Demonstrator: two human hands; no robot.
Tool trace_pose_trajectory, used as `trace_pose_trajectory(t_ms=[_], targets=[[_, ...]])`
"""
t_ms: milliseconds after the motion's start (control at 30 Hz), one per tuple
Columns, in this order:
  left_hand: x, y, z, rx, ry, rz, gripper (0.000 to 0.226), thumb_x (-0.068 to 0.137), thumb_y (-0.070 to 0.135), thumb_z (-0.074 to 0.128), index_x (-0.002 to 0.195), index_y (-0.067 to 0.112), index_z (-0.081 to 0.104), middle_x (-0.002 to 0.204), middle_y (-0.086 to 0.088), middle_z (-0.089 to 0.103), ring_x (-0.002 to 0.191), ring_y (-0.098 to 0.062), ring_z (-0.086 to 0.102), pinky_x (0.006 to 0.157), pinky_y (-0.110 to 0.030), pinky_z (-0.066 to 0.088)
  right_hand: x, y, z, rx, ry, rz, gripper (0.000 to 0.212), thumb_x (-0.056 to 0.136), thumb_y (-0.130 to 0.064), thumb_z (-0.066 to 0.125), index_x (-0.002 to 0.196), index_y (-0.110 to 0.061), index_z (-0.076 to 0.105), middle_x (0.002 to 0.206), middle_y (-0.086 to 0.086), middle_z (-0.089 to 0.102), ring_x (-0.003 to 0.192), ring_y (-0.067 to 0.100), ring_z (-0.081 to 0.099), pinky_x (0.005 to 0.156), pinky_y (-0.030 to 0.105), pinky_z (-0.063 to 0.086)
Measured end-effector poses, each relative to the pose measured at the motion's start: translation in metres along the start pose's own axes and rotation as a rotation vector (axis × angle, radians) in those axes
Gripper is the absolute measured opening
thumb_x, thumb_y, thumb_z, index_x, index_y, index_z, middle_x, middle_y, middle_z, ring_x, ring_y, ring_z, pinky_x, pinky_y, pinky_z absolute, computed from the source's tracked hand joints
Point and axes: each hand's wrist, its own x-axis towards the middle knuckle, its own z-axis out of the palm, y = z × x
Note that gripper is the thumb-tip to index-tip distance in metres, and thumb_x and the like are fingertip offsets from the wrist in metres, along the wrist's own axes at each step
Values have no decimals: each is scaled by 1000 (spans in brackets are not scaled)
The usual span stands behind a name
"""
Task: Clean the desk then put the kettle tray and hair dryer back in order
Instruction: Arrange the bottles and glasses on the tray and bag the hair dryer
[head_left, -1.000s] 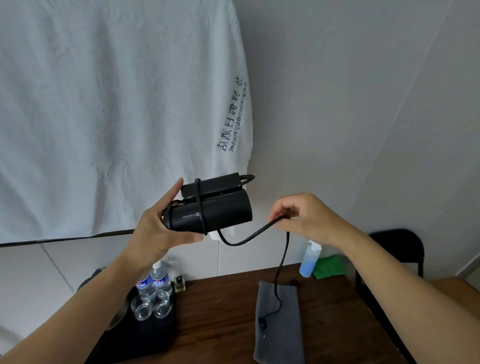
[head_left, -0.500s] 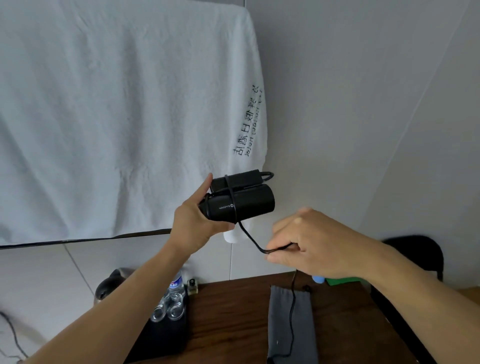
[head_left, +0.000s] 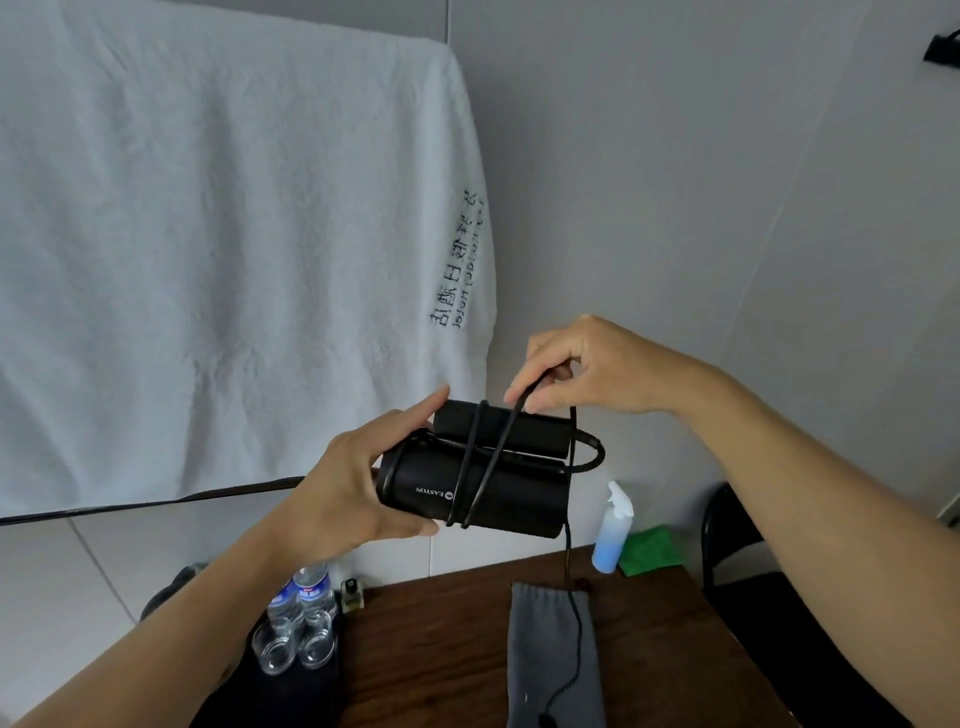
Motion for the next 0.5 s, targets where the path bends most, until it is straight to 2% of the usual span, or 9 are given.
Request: trace_pose_trajectory(t_ms=[100,167,267,333,433,500], targets=[[-4,6,-4,-82,-40,-11,117,57,-9,91,149,41,40,131,0,62,111,-20,66,90,-23,54,2,9,4,138,-26,-20,19,87,-6,75,105,-11,79,80,-15,65,74,0,56,79,17,46],[-7,11,-4,-137,-52,-19,117,56,-16,89,149,37,41,129,0,64,105,-15,68,84,-20,54,1,15,11,272,-37,-16,21,89,1,70,108,-7,75,89,-12,72,85,2,65,85,19,50],[-12,16,-3,-185,-29,-3,119,54,-21,86,148,35,40,122,3,68,100,-11,69,81,-16,52,-4,25,23,496,-20,43,25,95,1,61,116,-10,71,106,-2,76,102,11,69,92,23,53],[-13,17,-5,-209,16,26,122,52,-19,88,147,44,43,121,2,68,102,-12,69,83,-16,52,-9,31,33,577,12,78,29,100,-3,54,123,-13,68,117,-1,74,113,14,67,98,26,52],[-11,19,-11,-212,108,70,123,48,-11,92,142,53,45,118,3,68,100,-12,69,85,-17,52,-18,41,53,553,107,145,36,99,-11,59,131,-28,62,128,-10,69,124,8,61,107,29,46],[-8,19,-17,-193,167,87,122,47,-8,91,143,52,44,112,5,69,98,-9,68,85,-16,52,-26,50,66,290,196,147,54,97,-24,67,139,-50,49,142,-27,54,135,-1,47,115,36,37]])
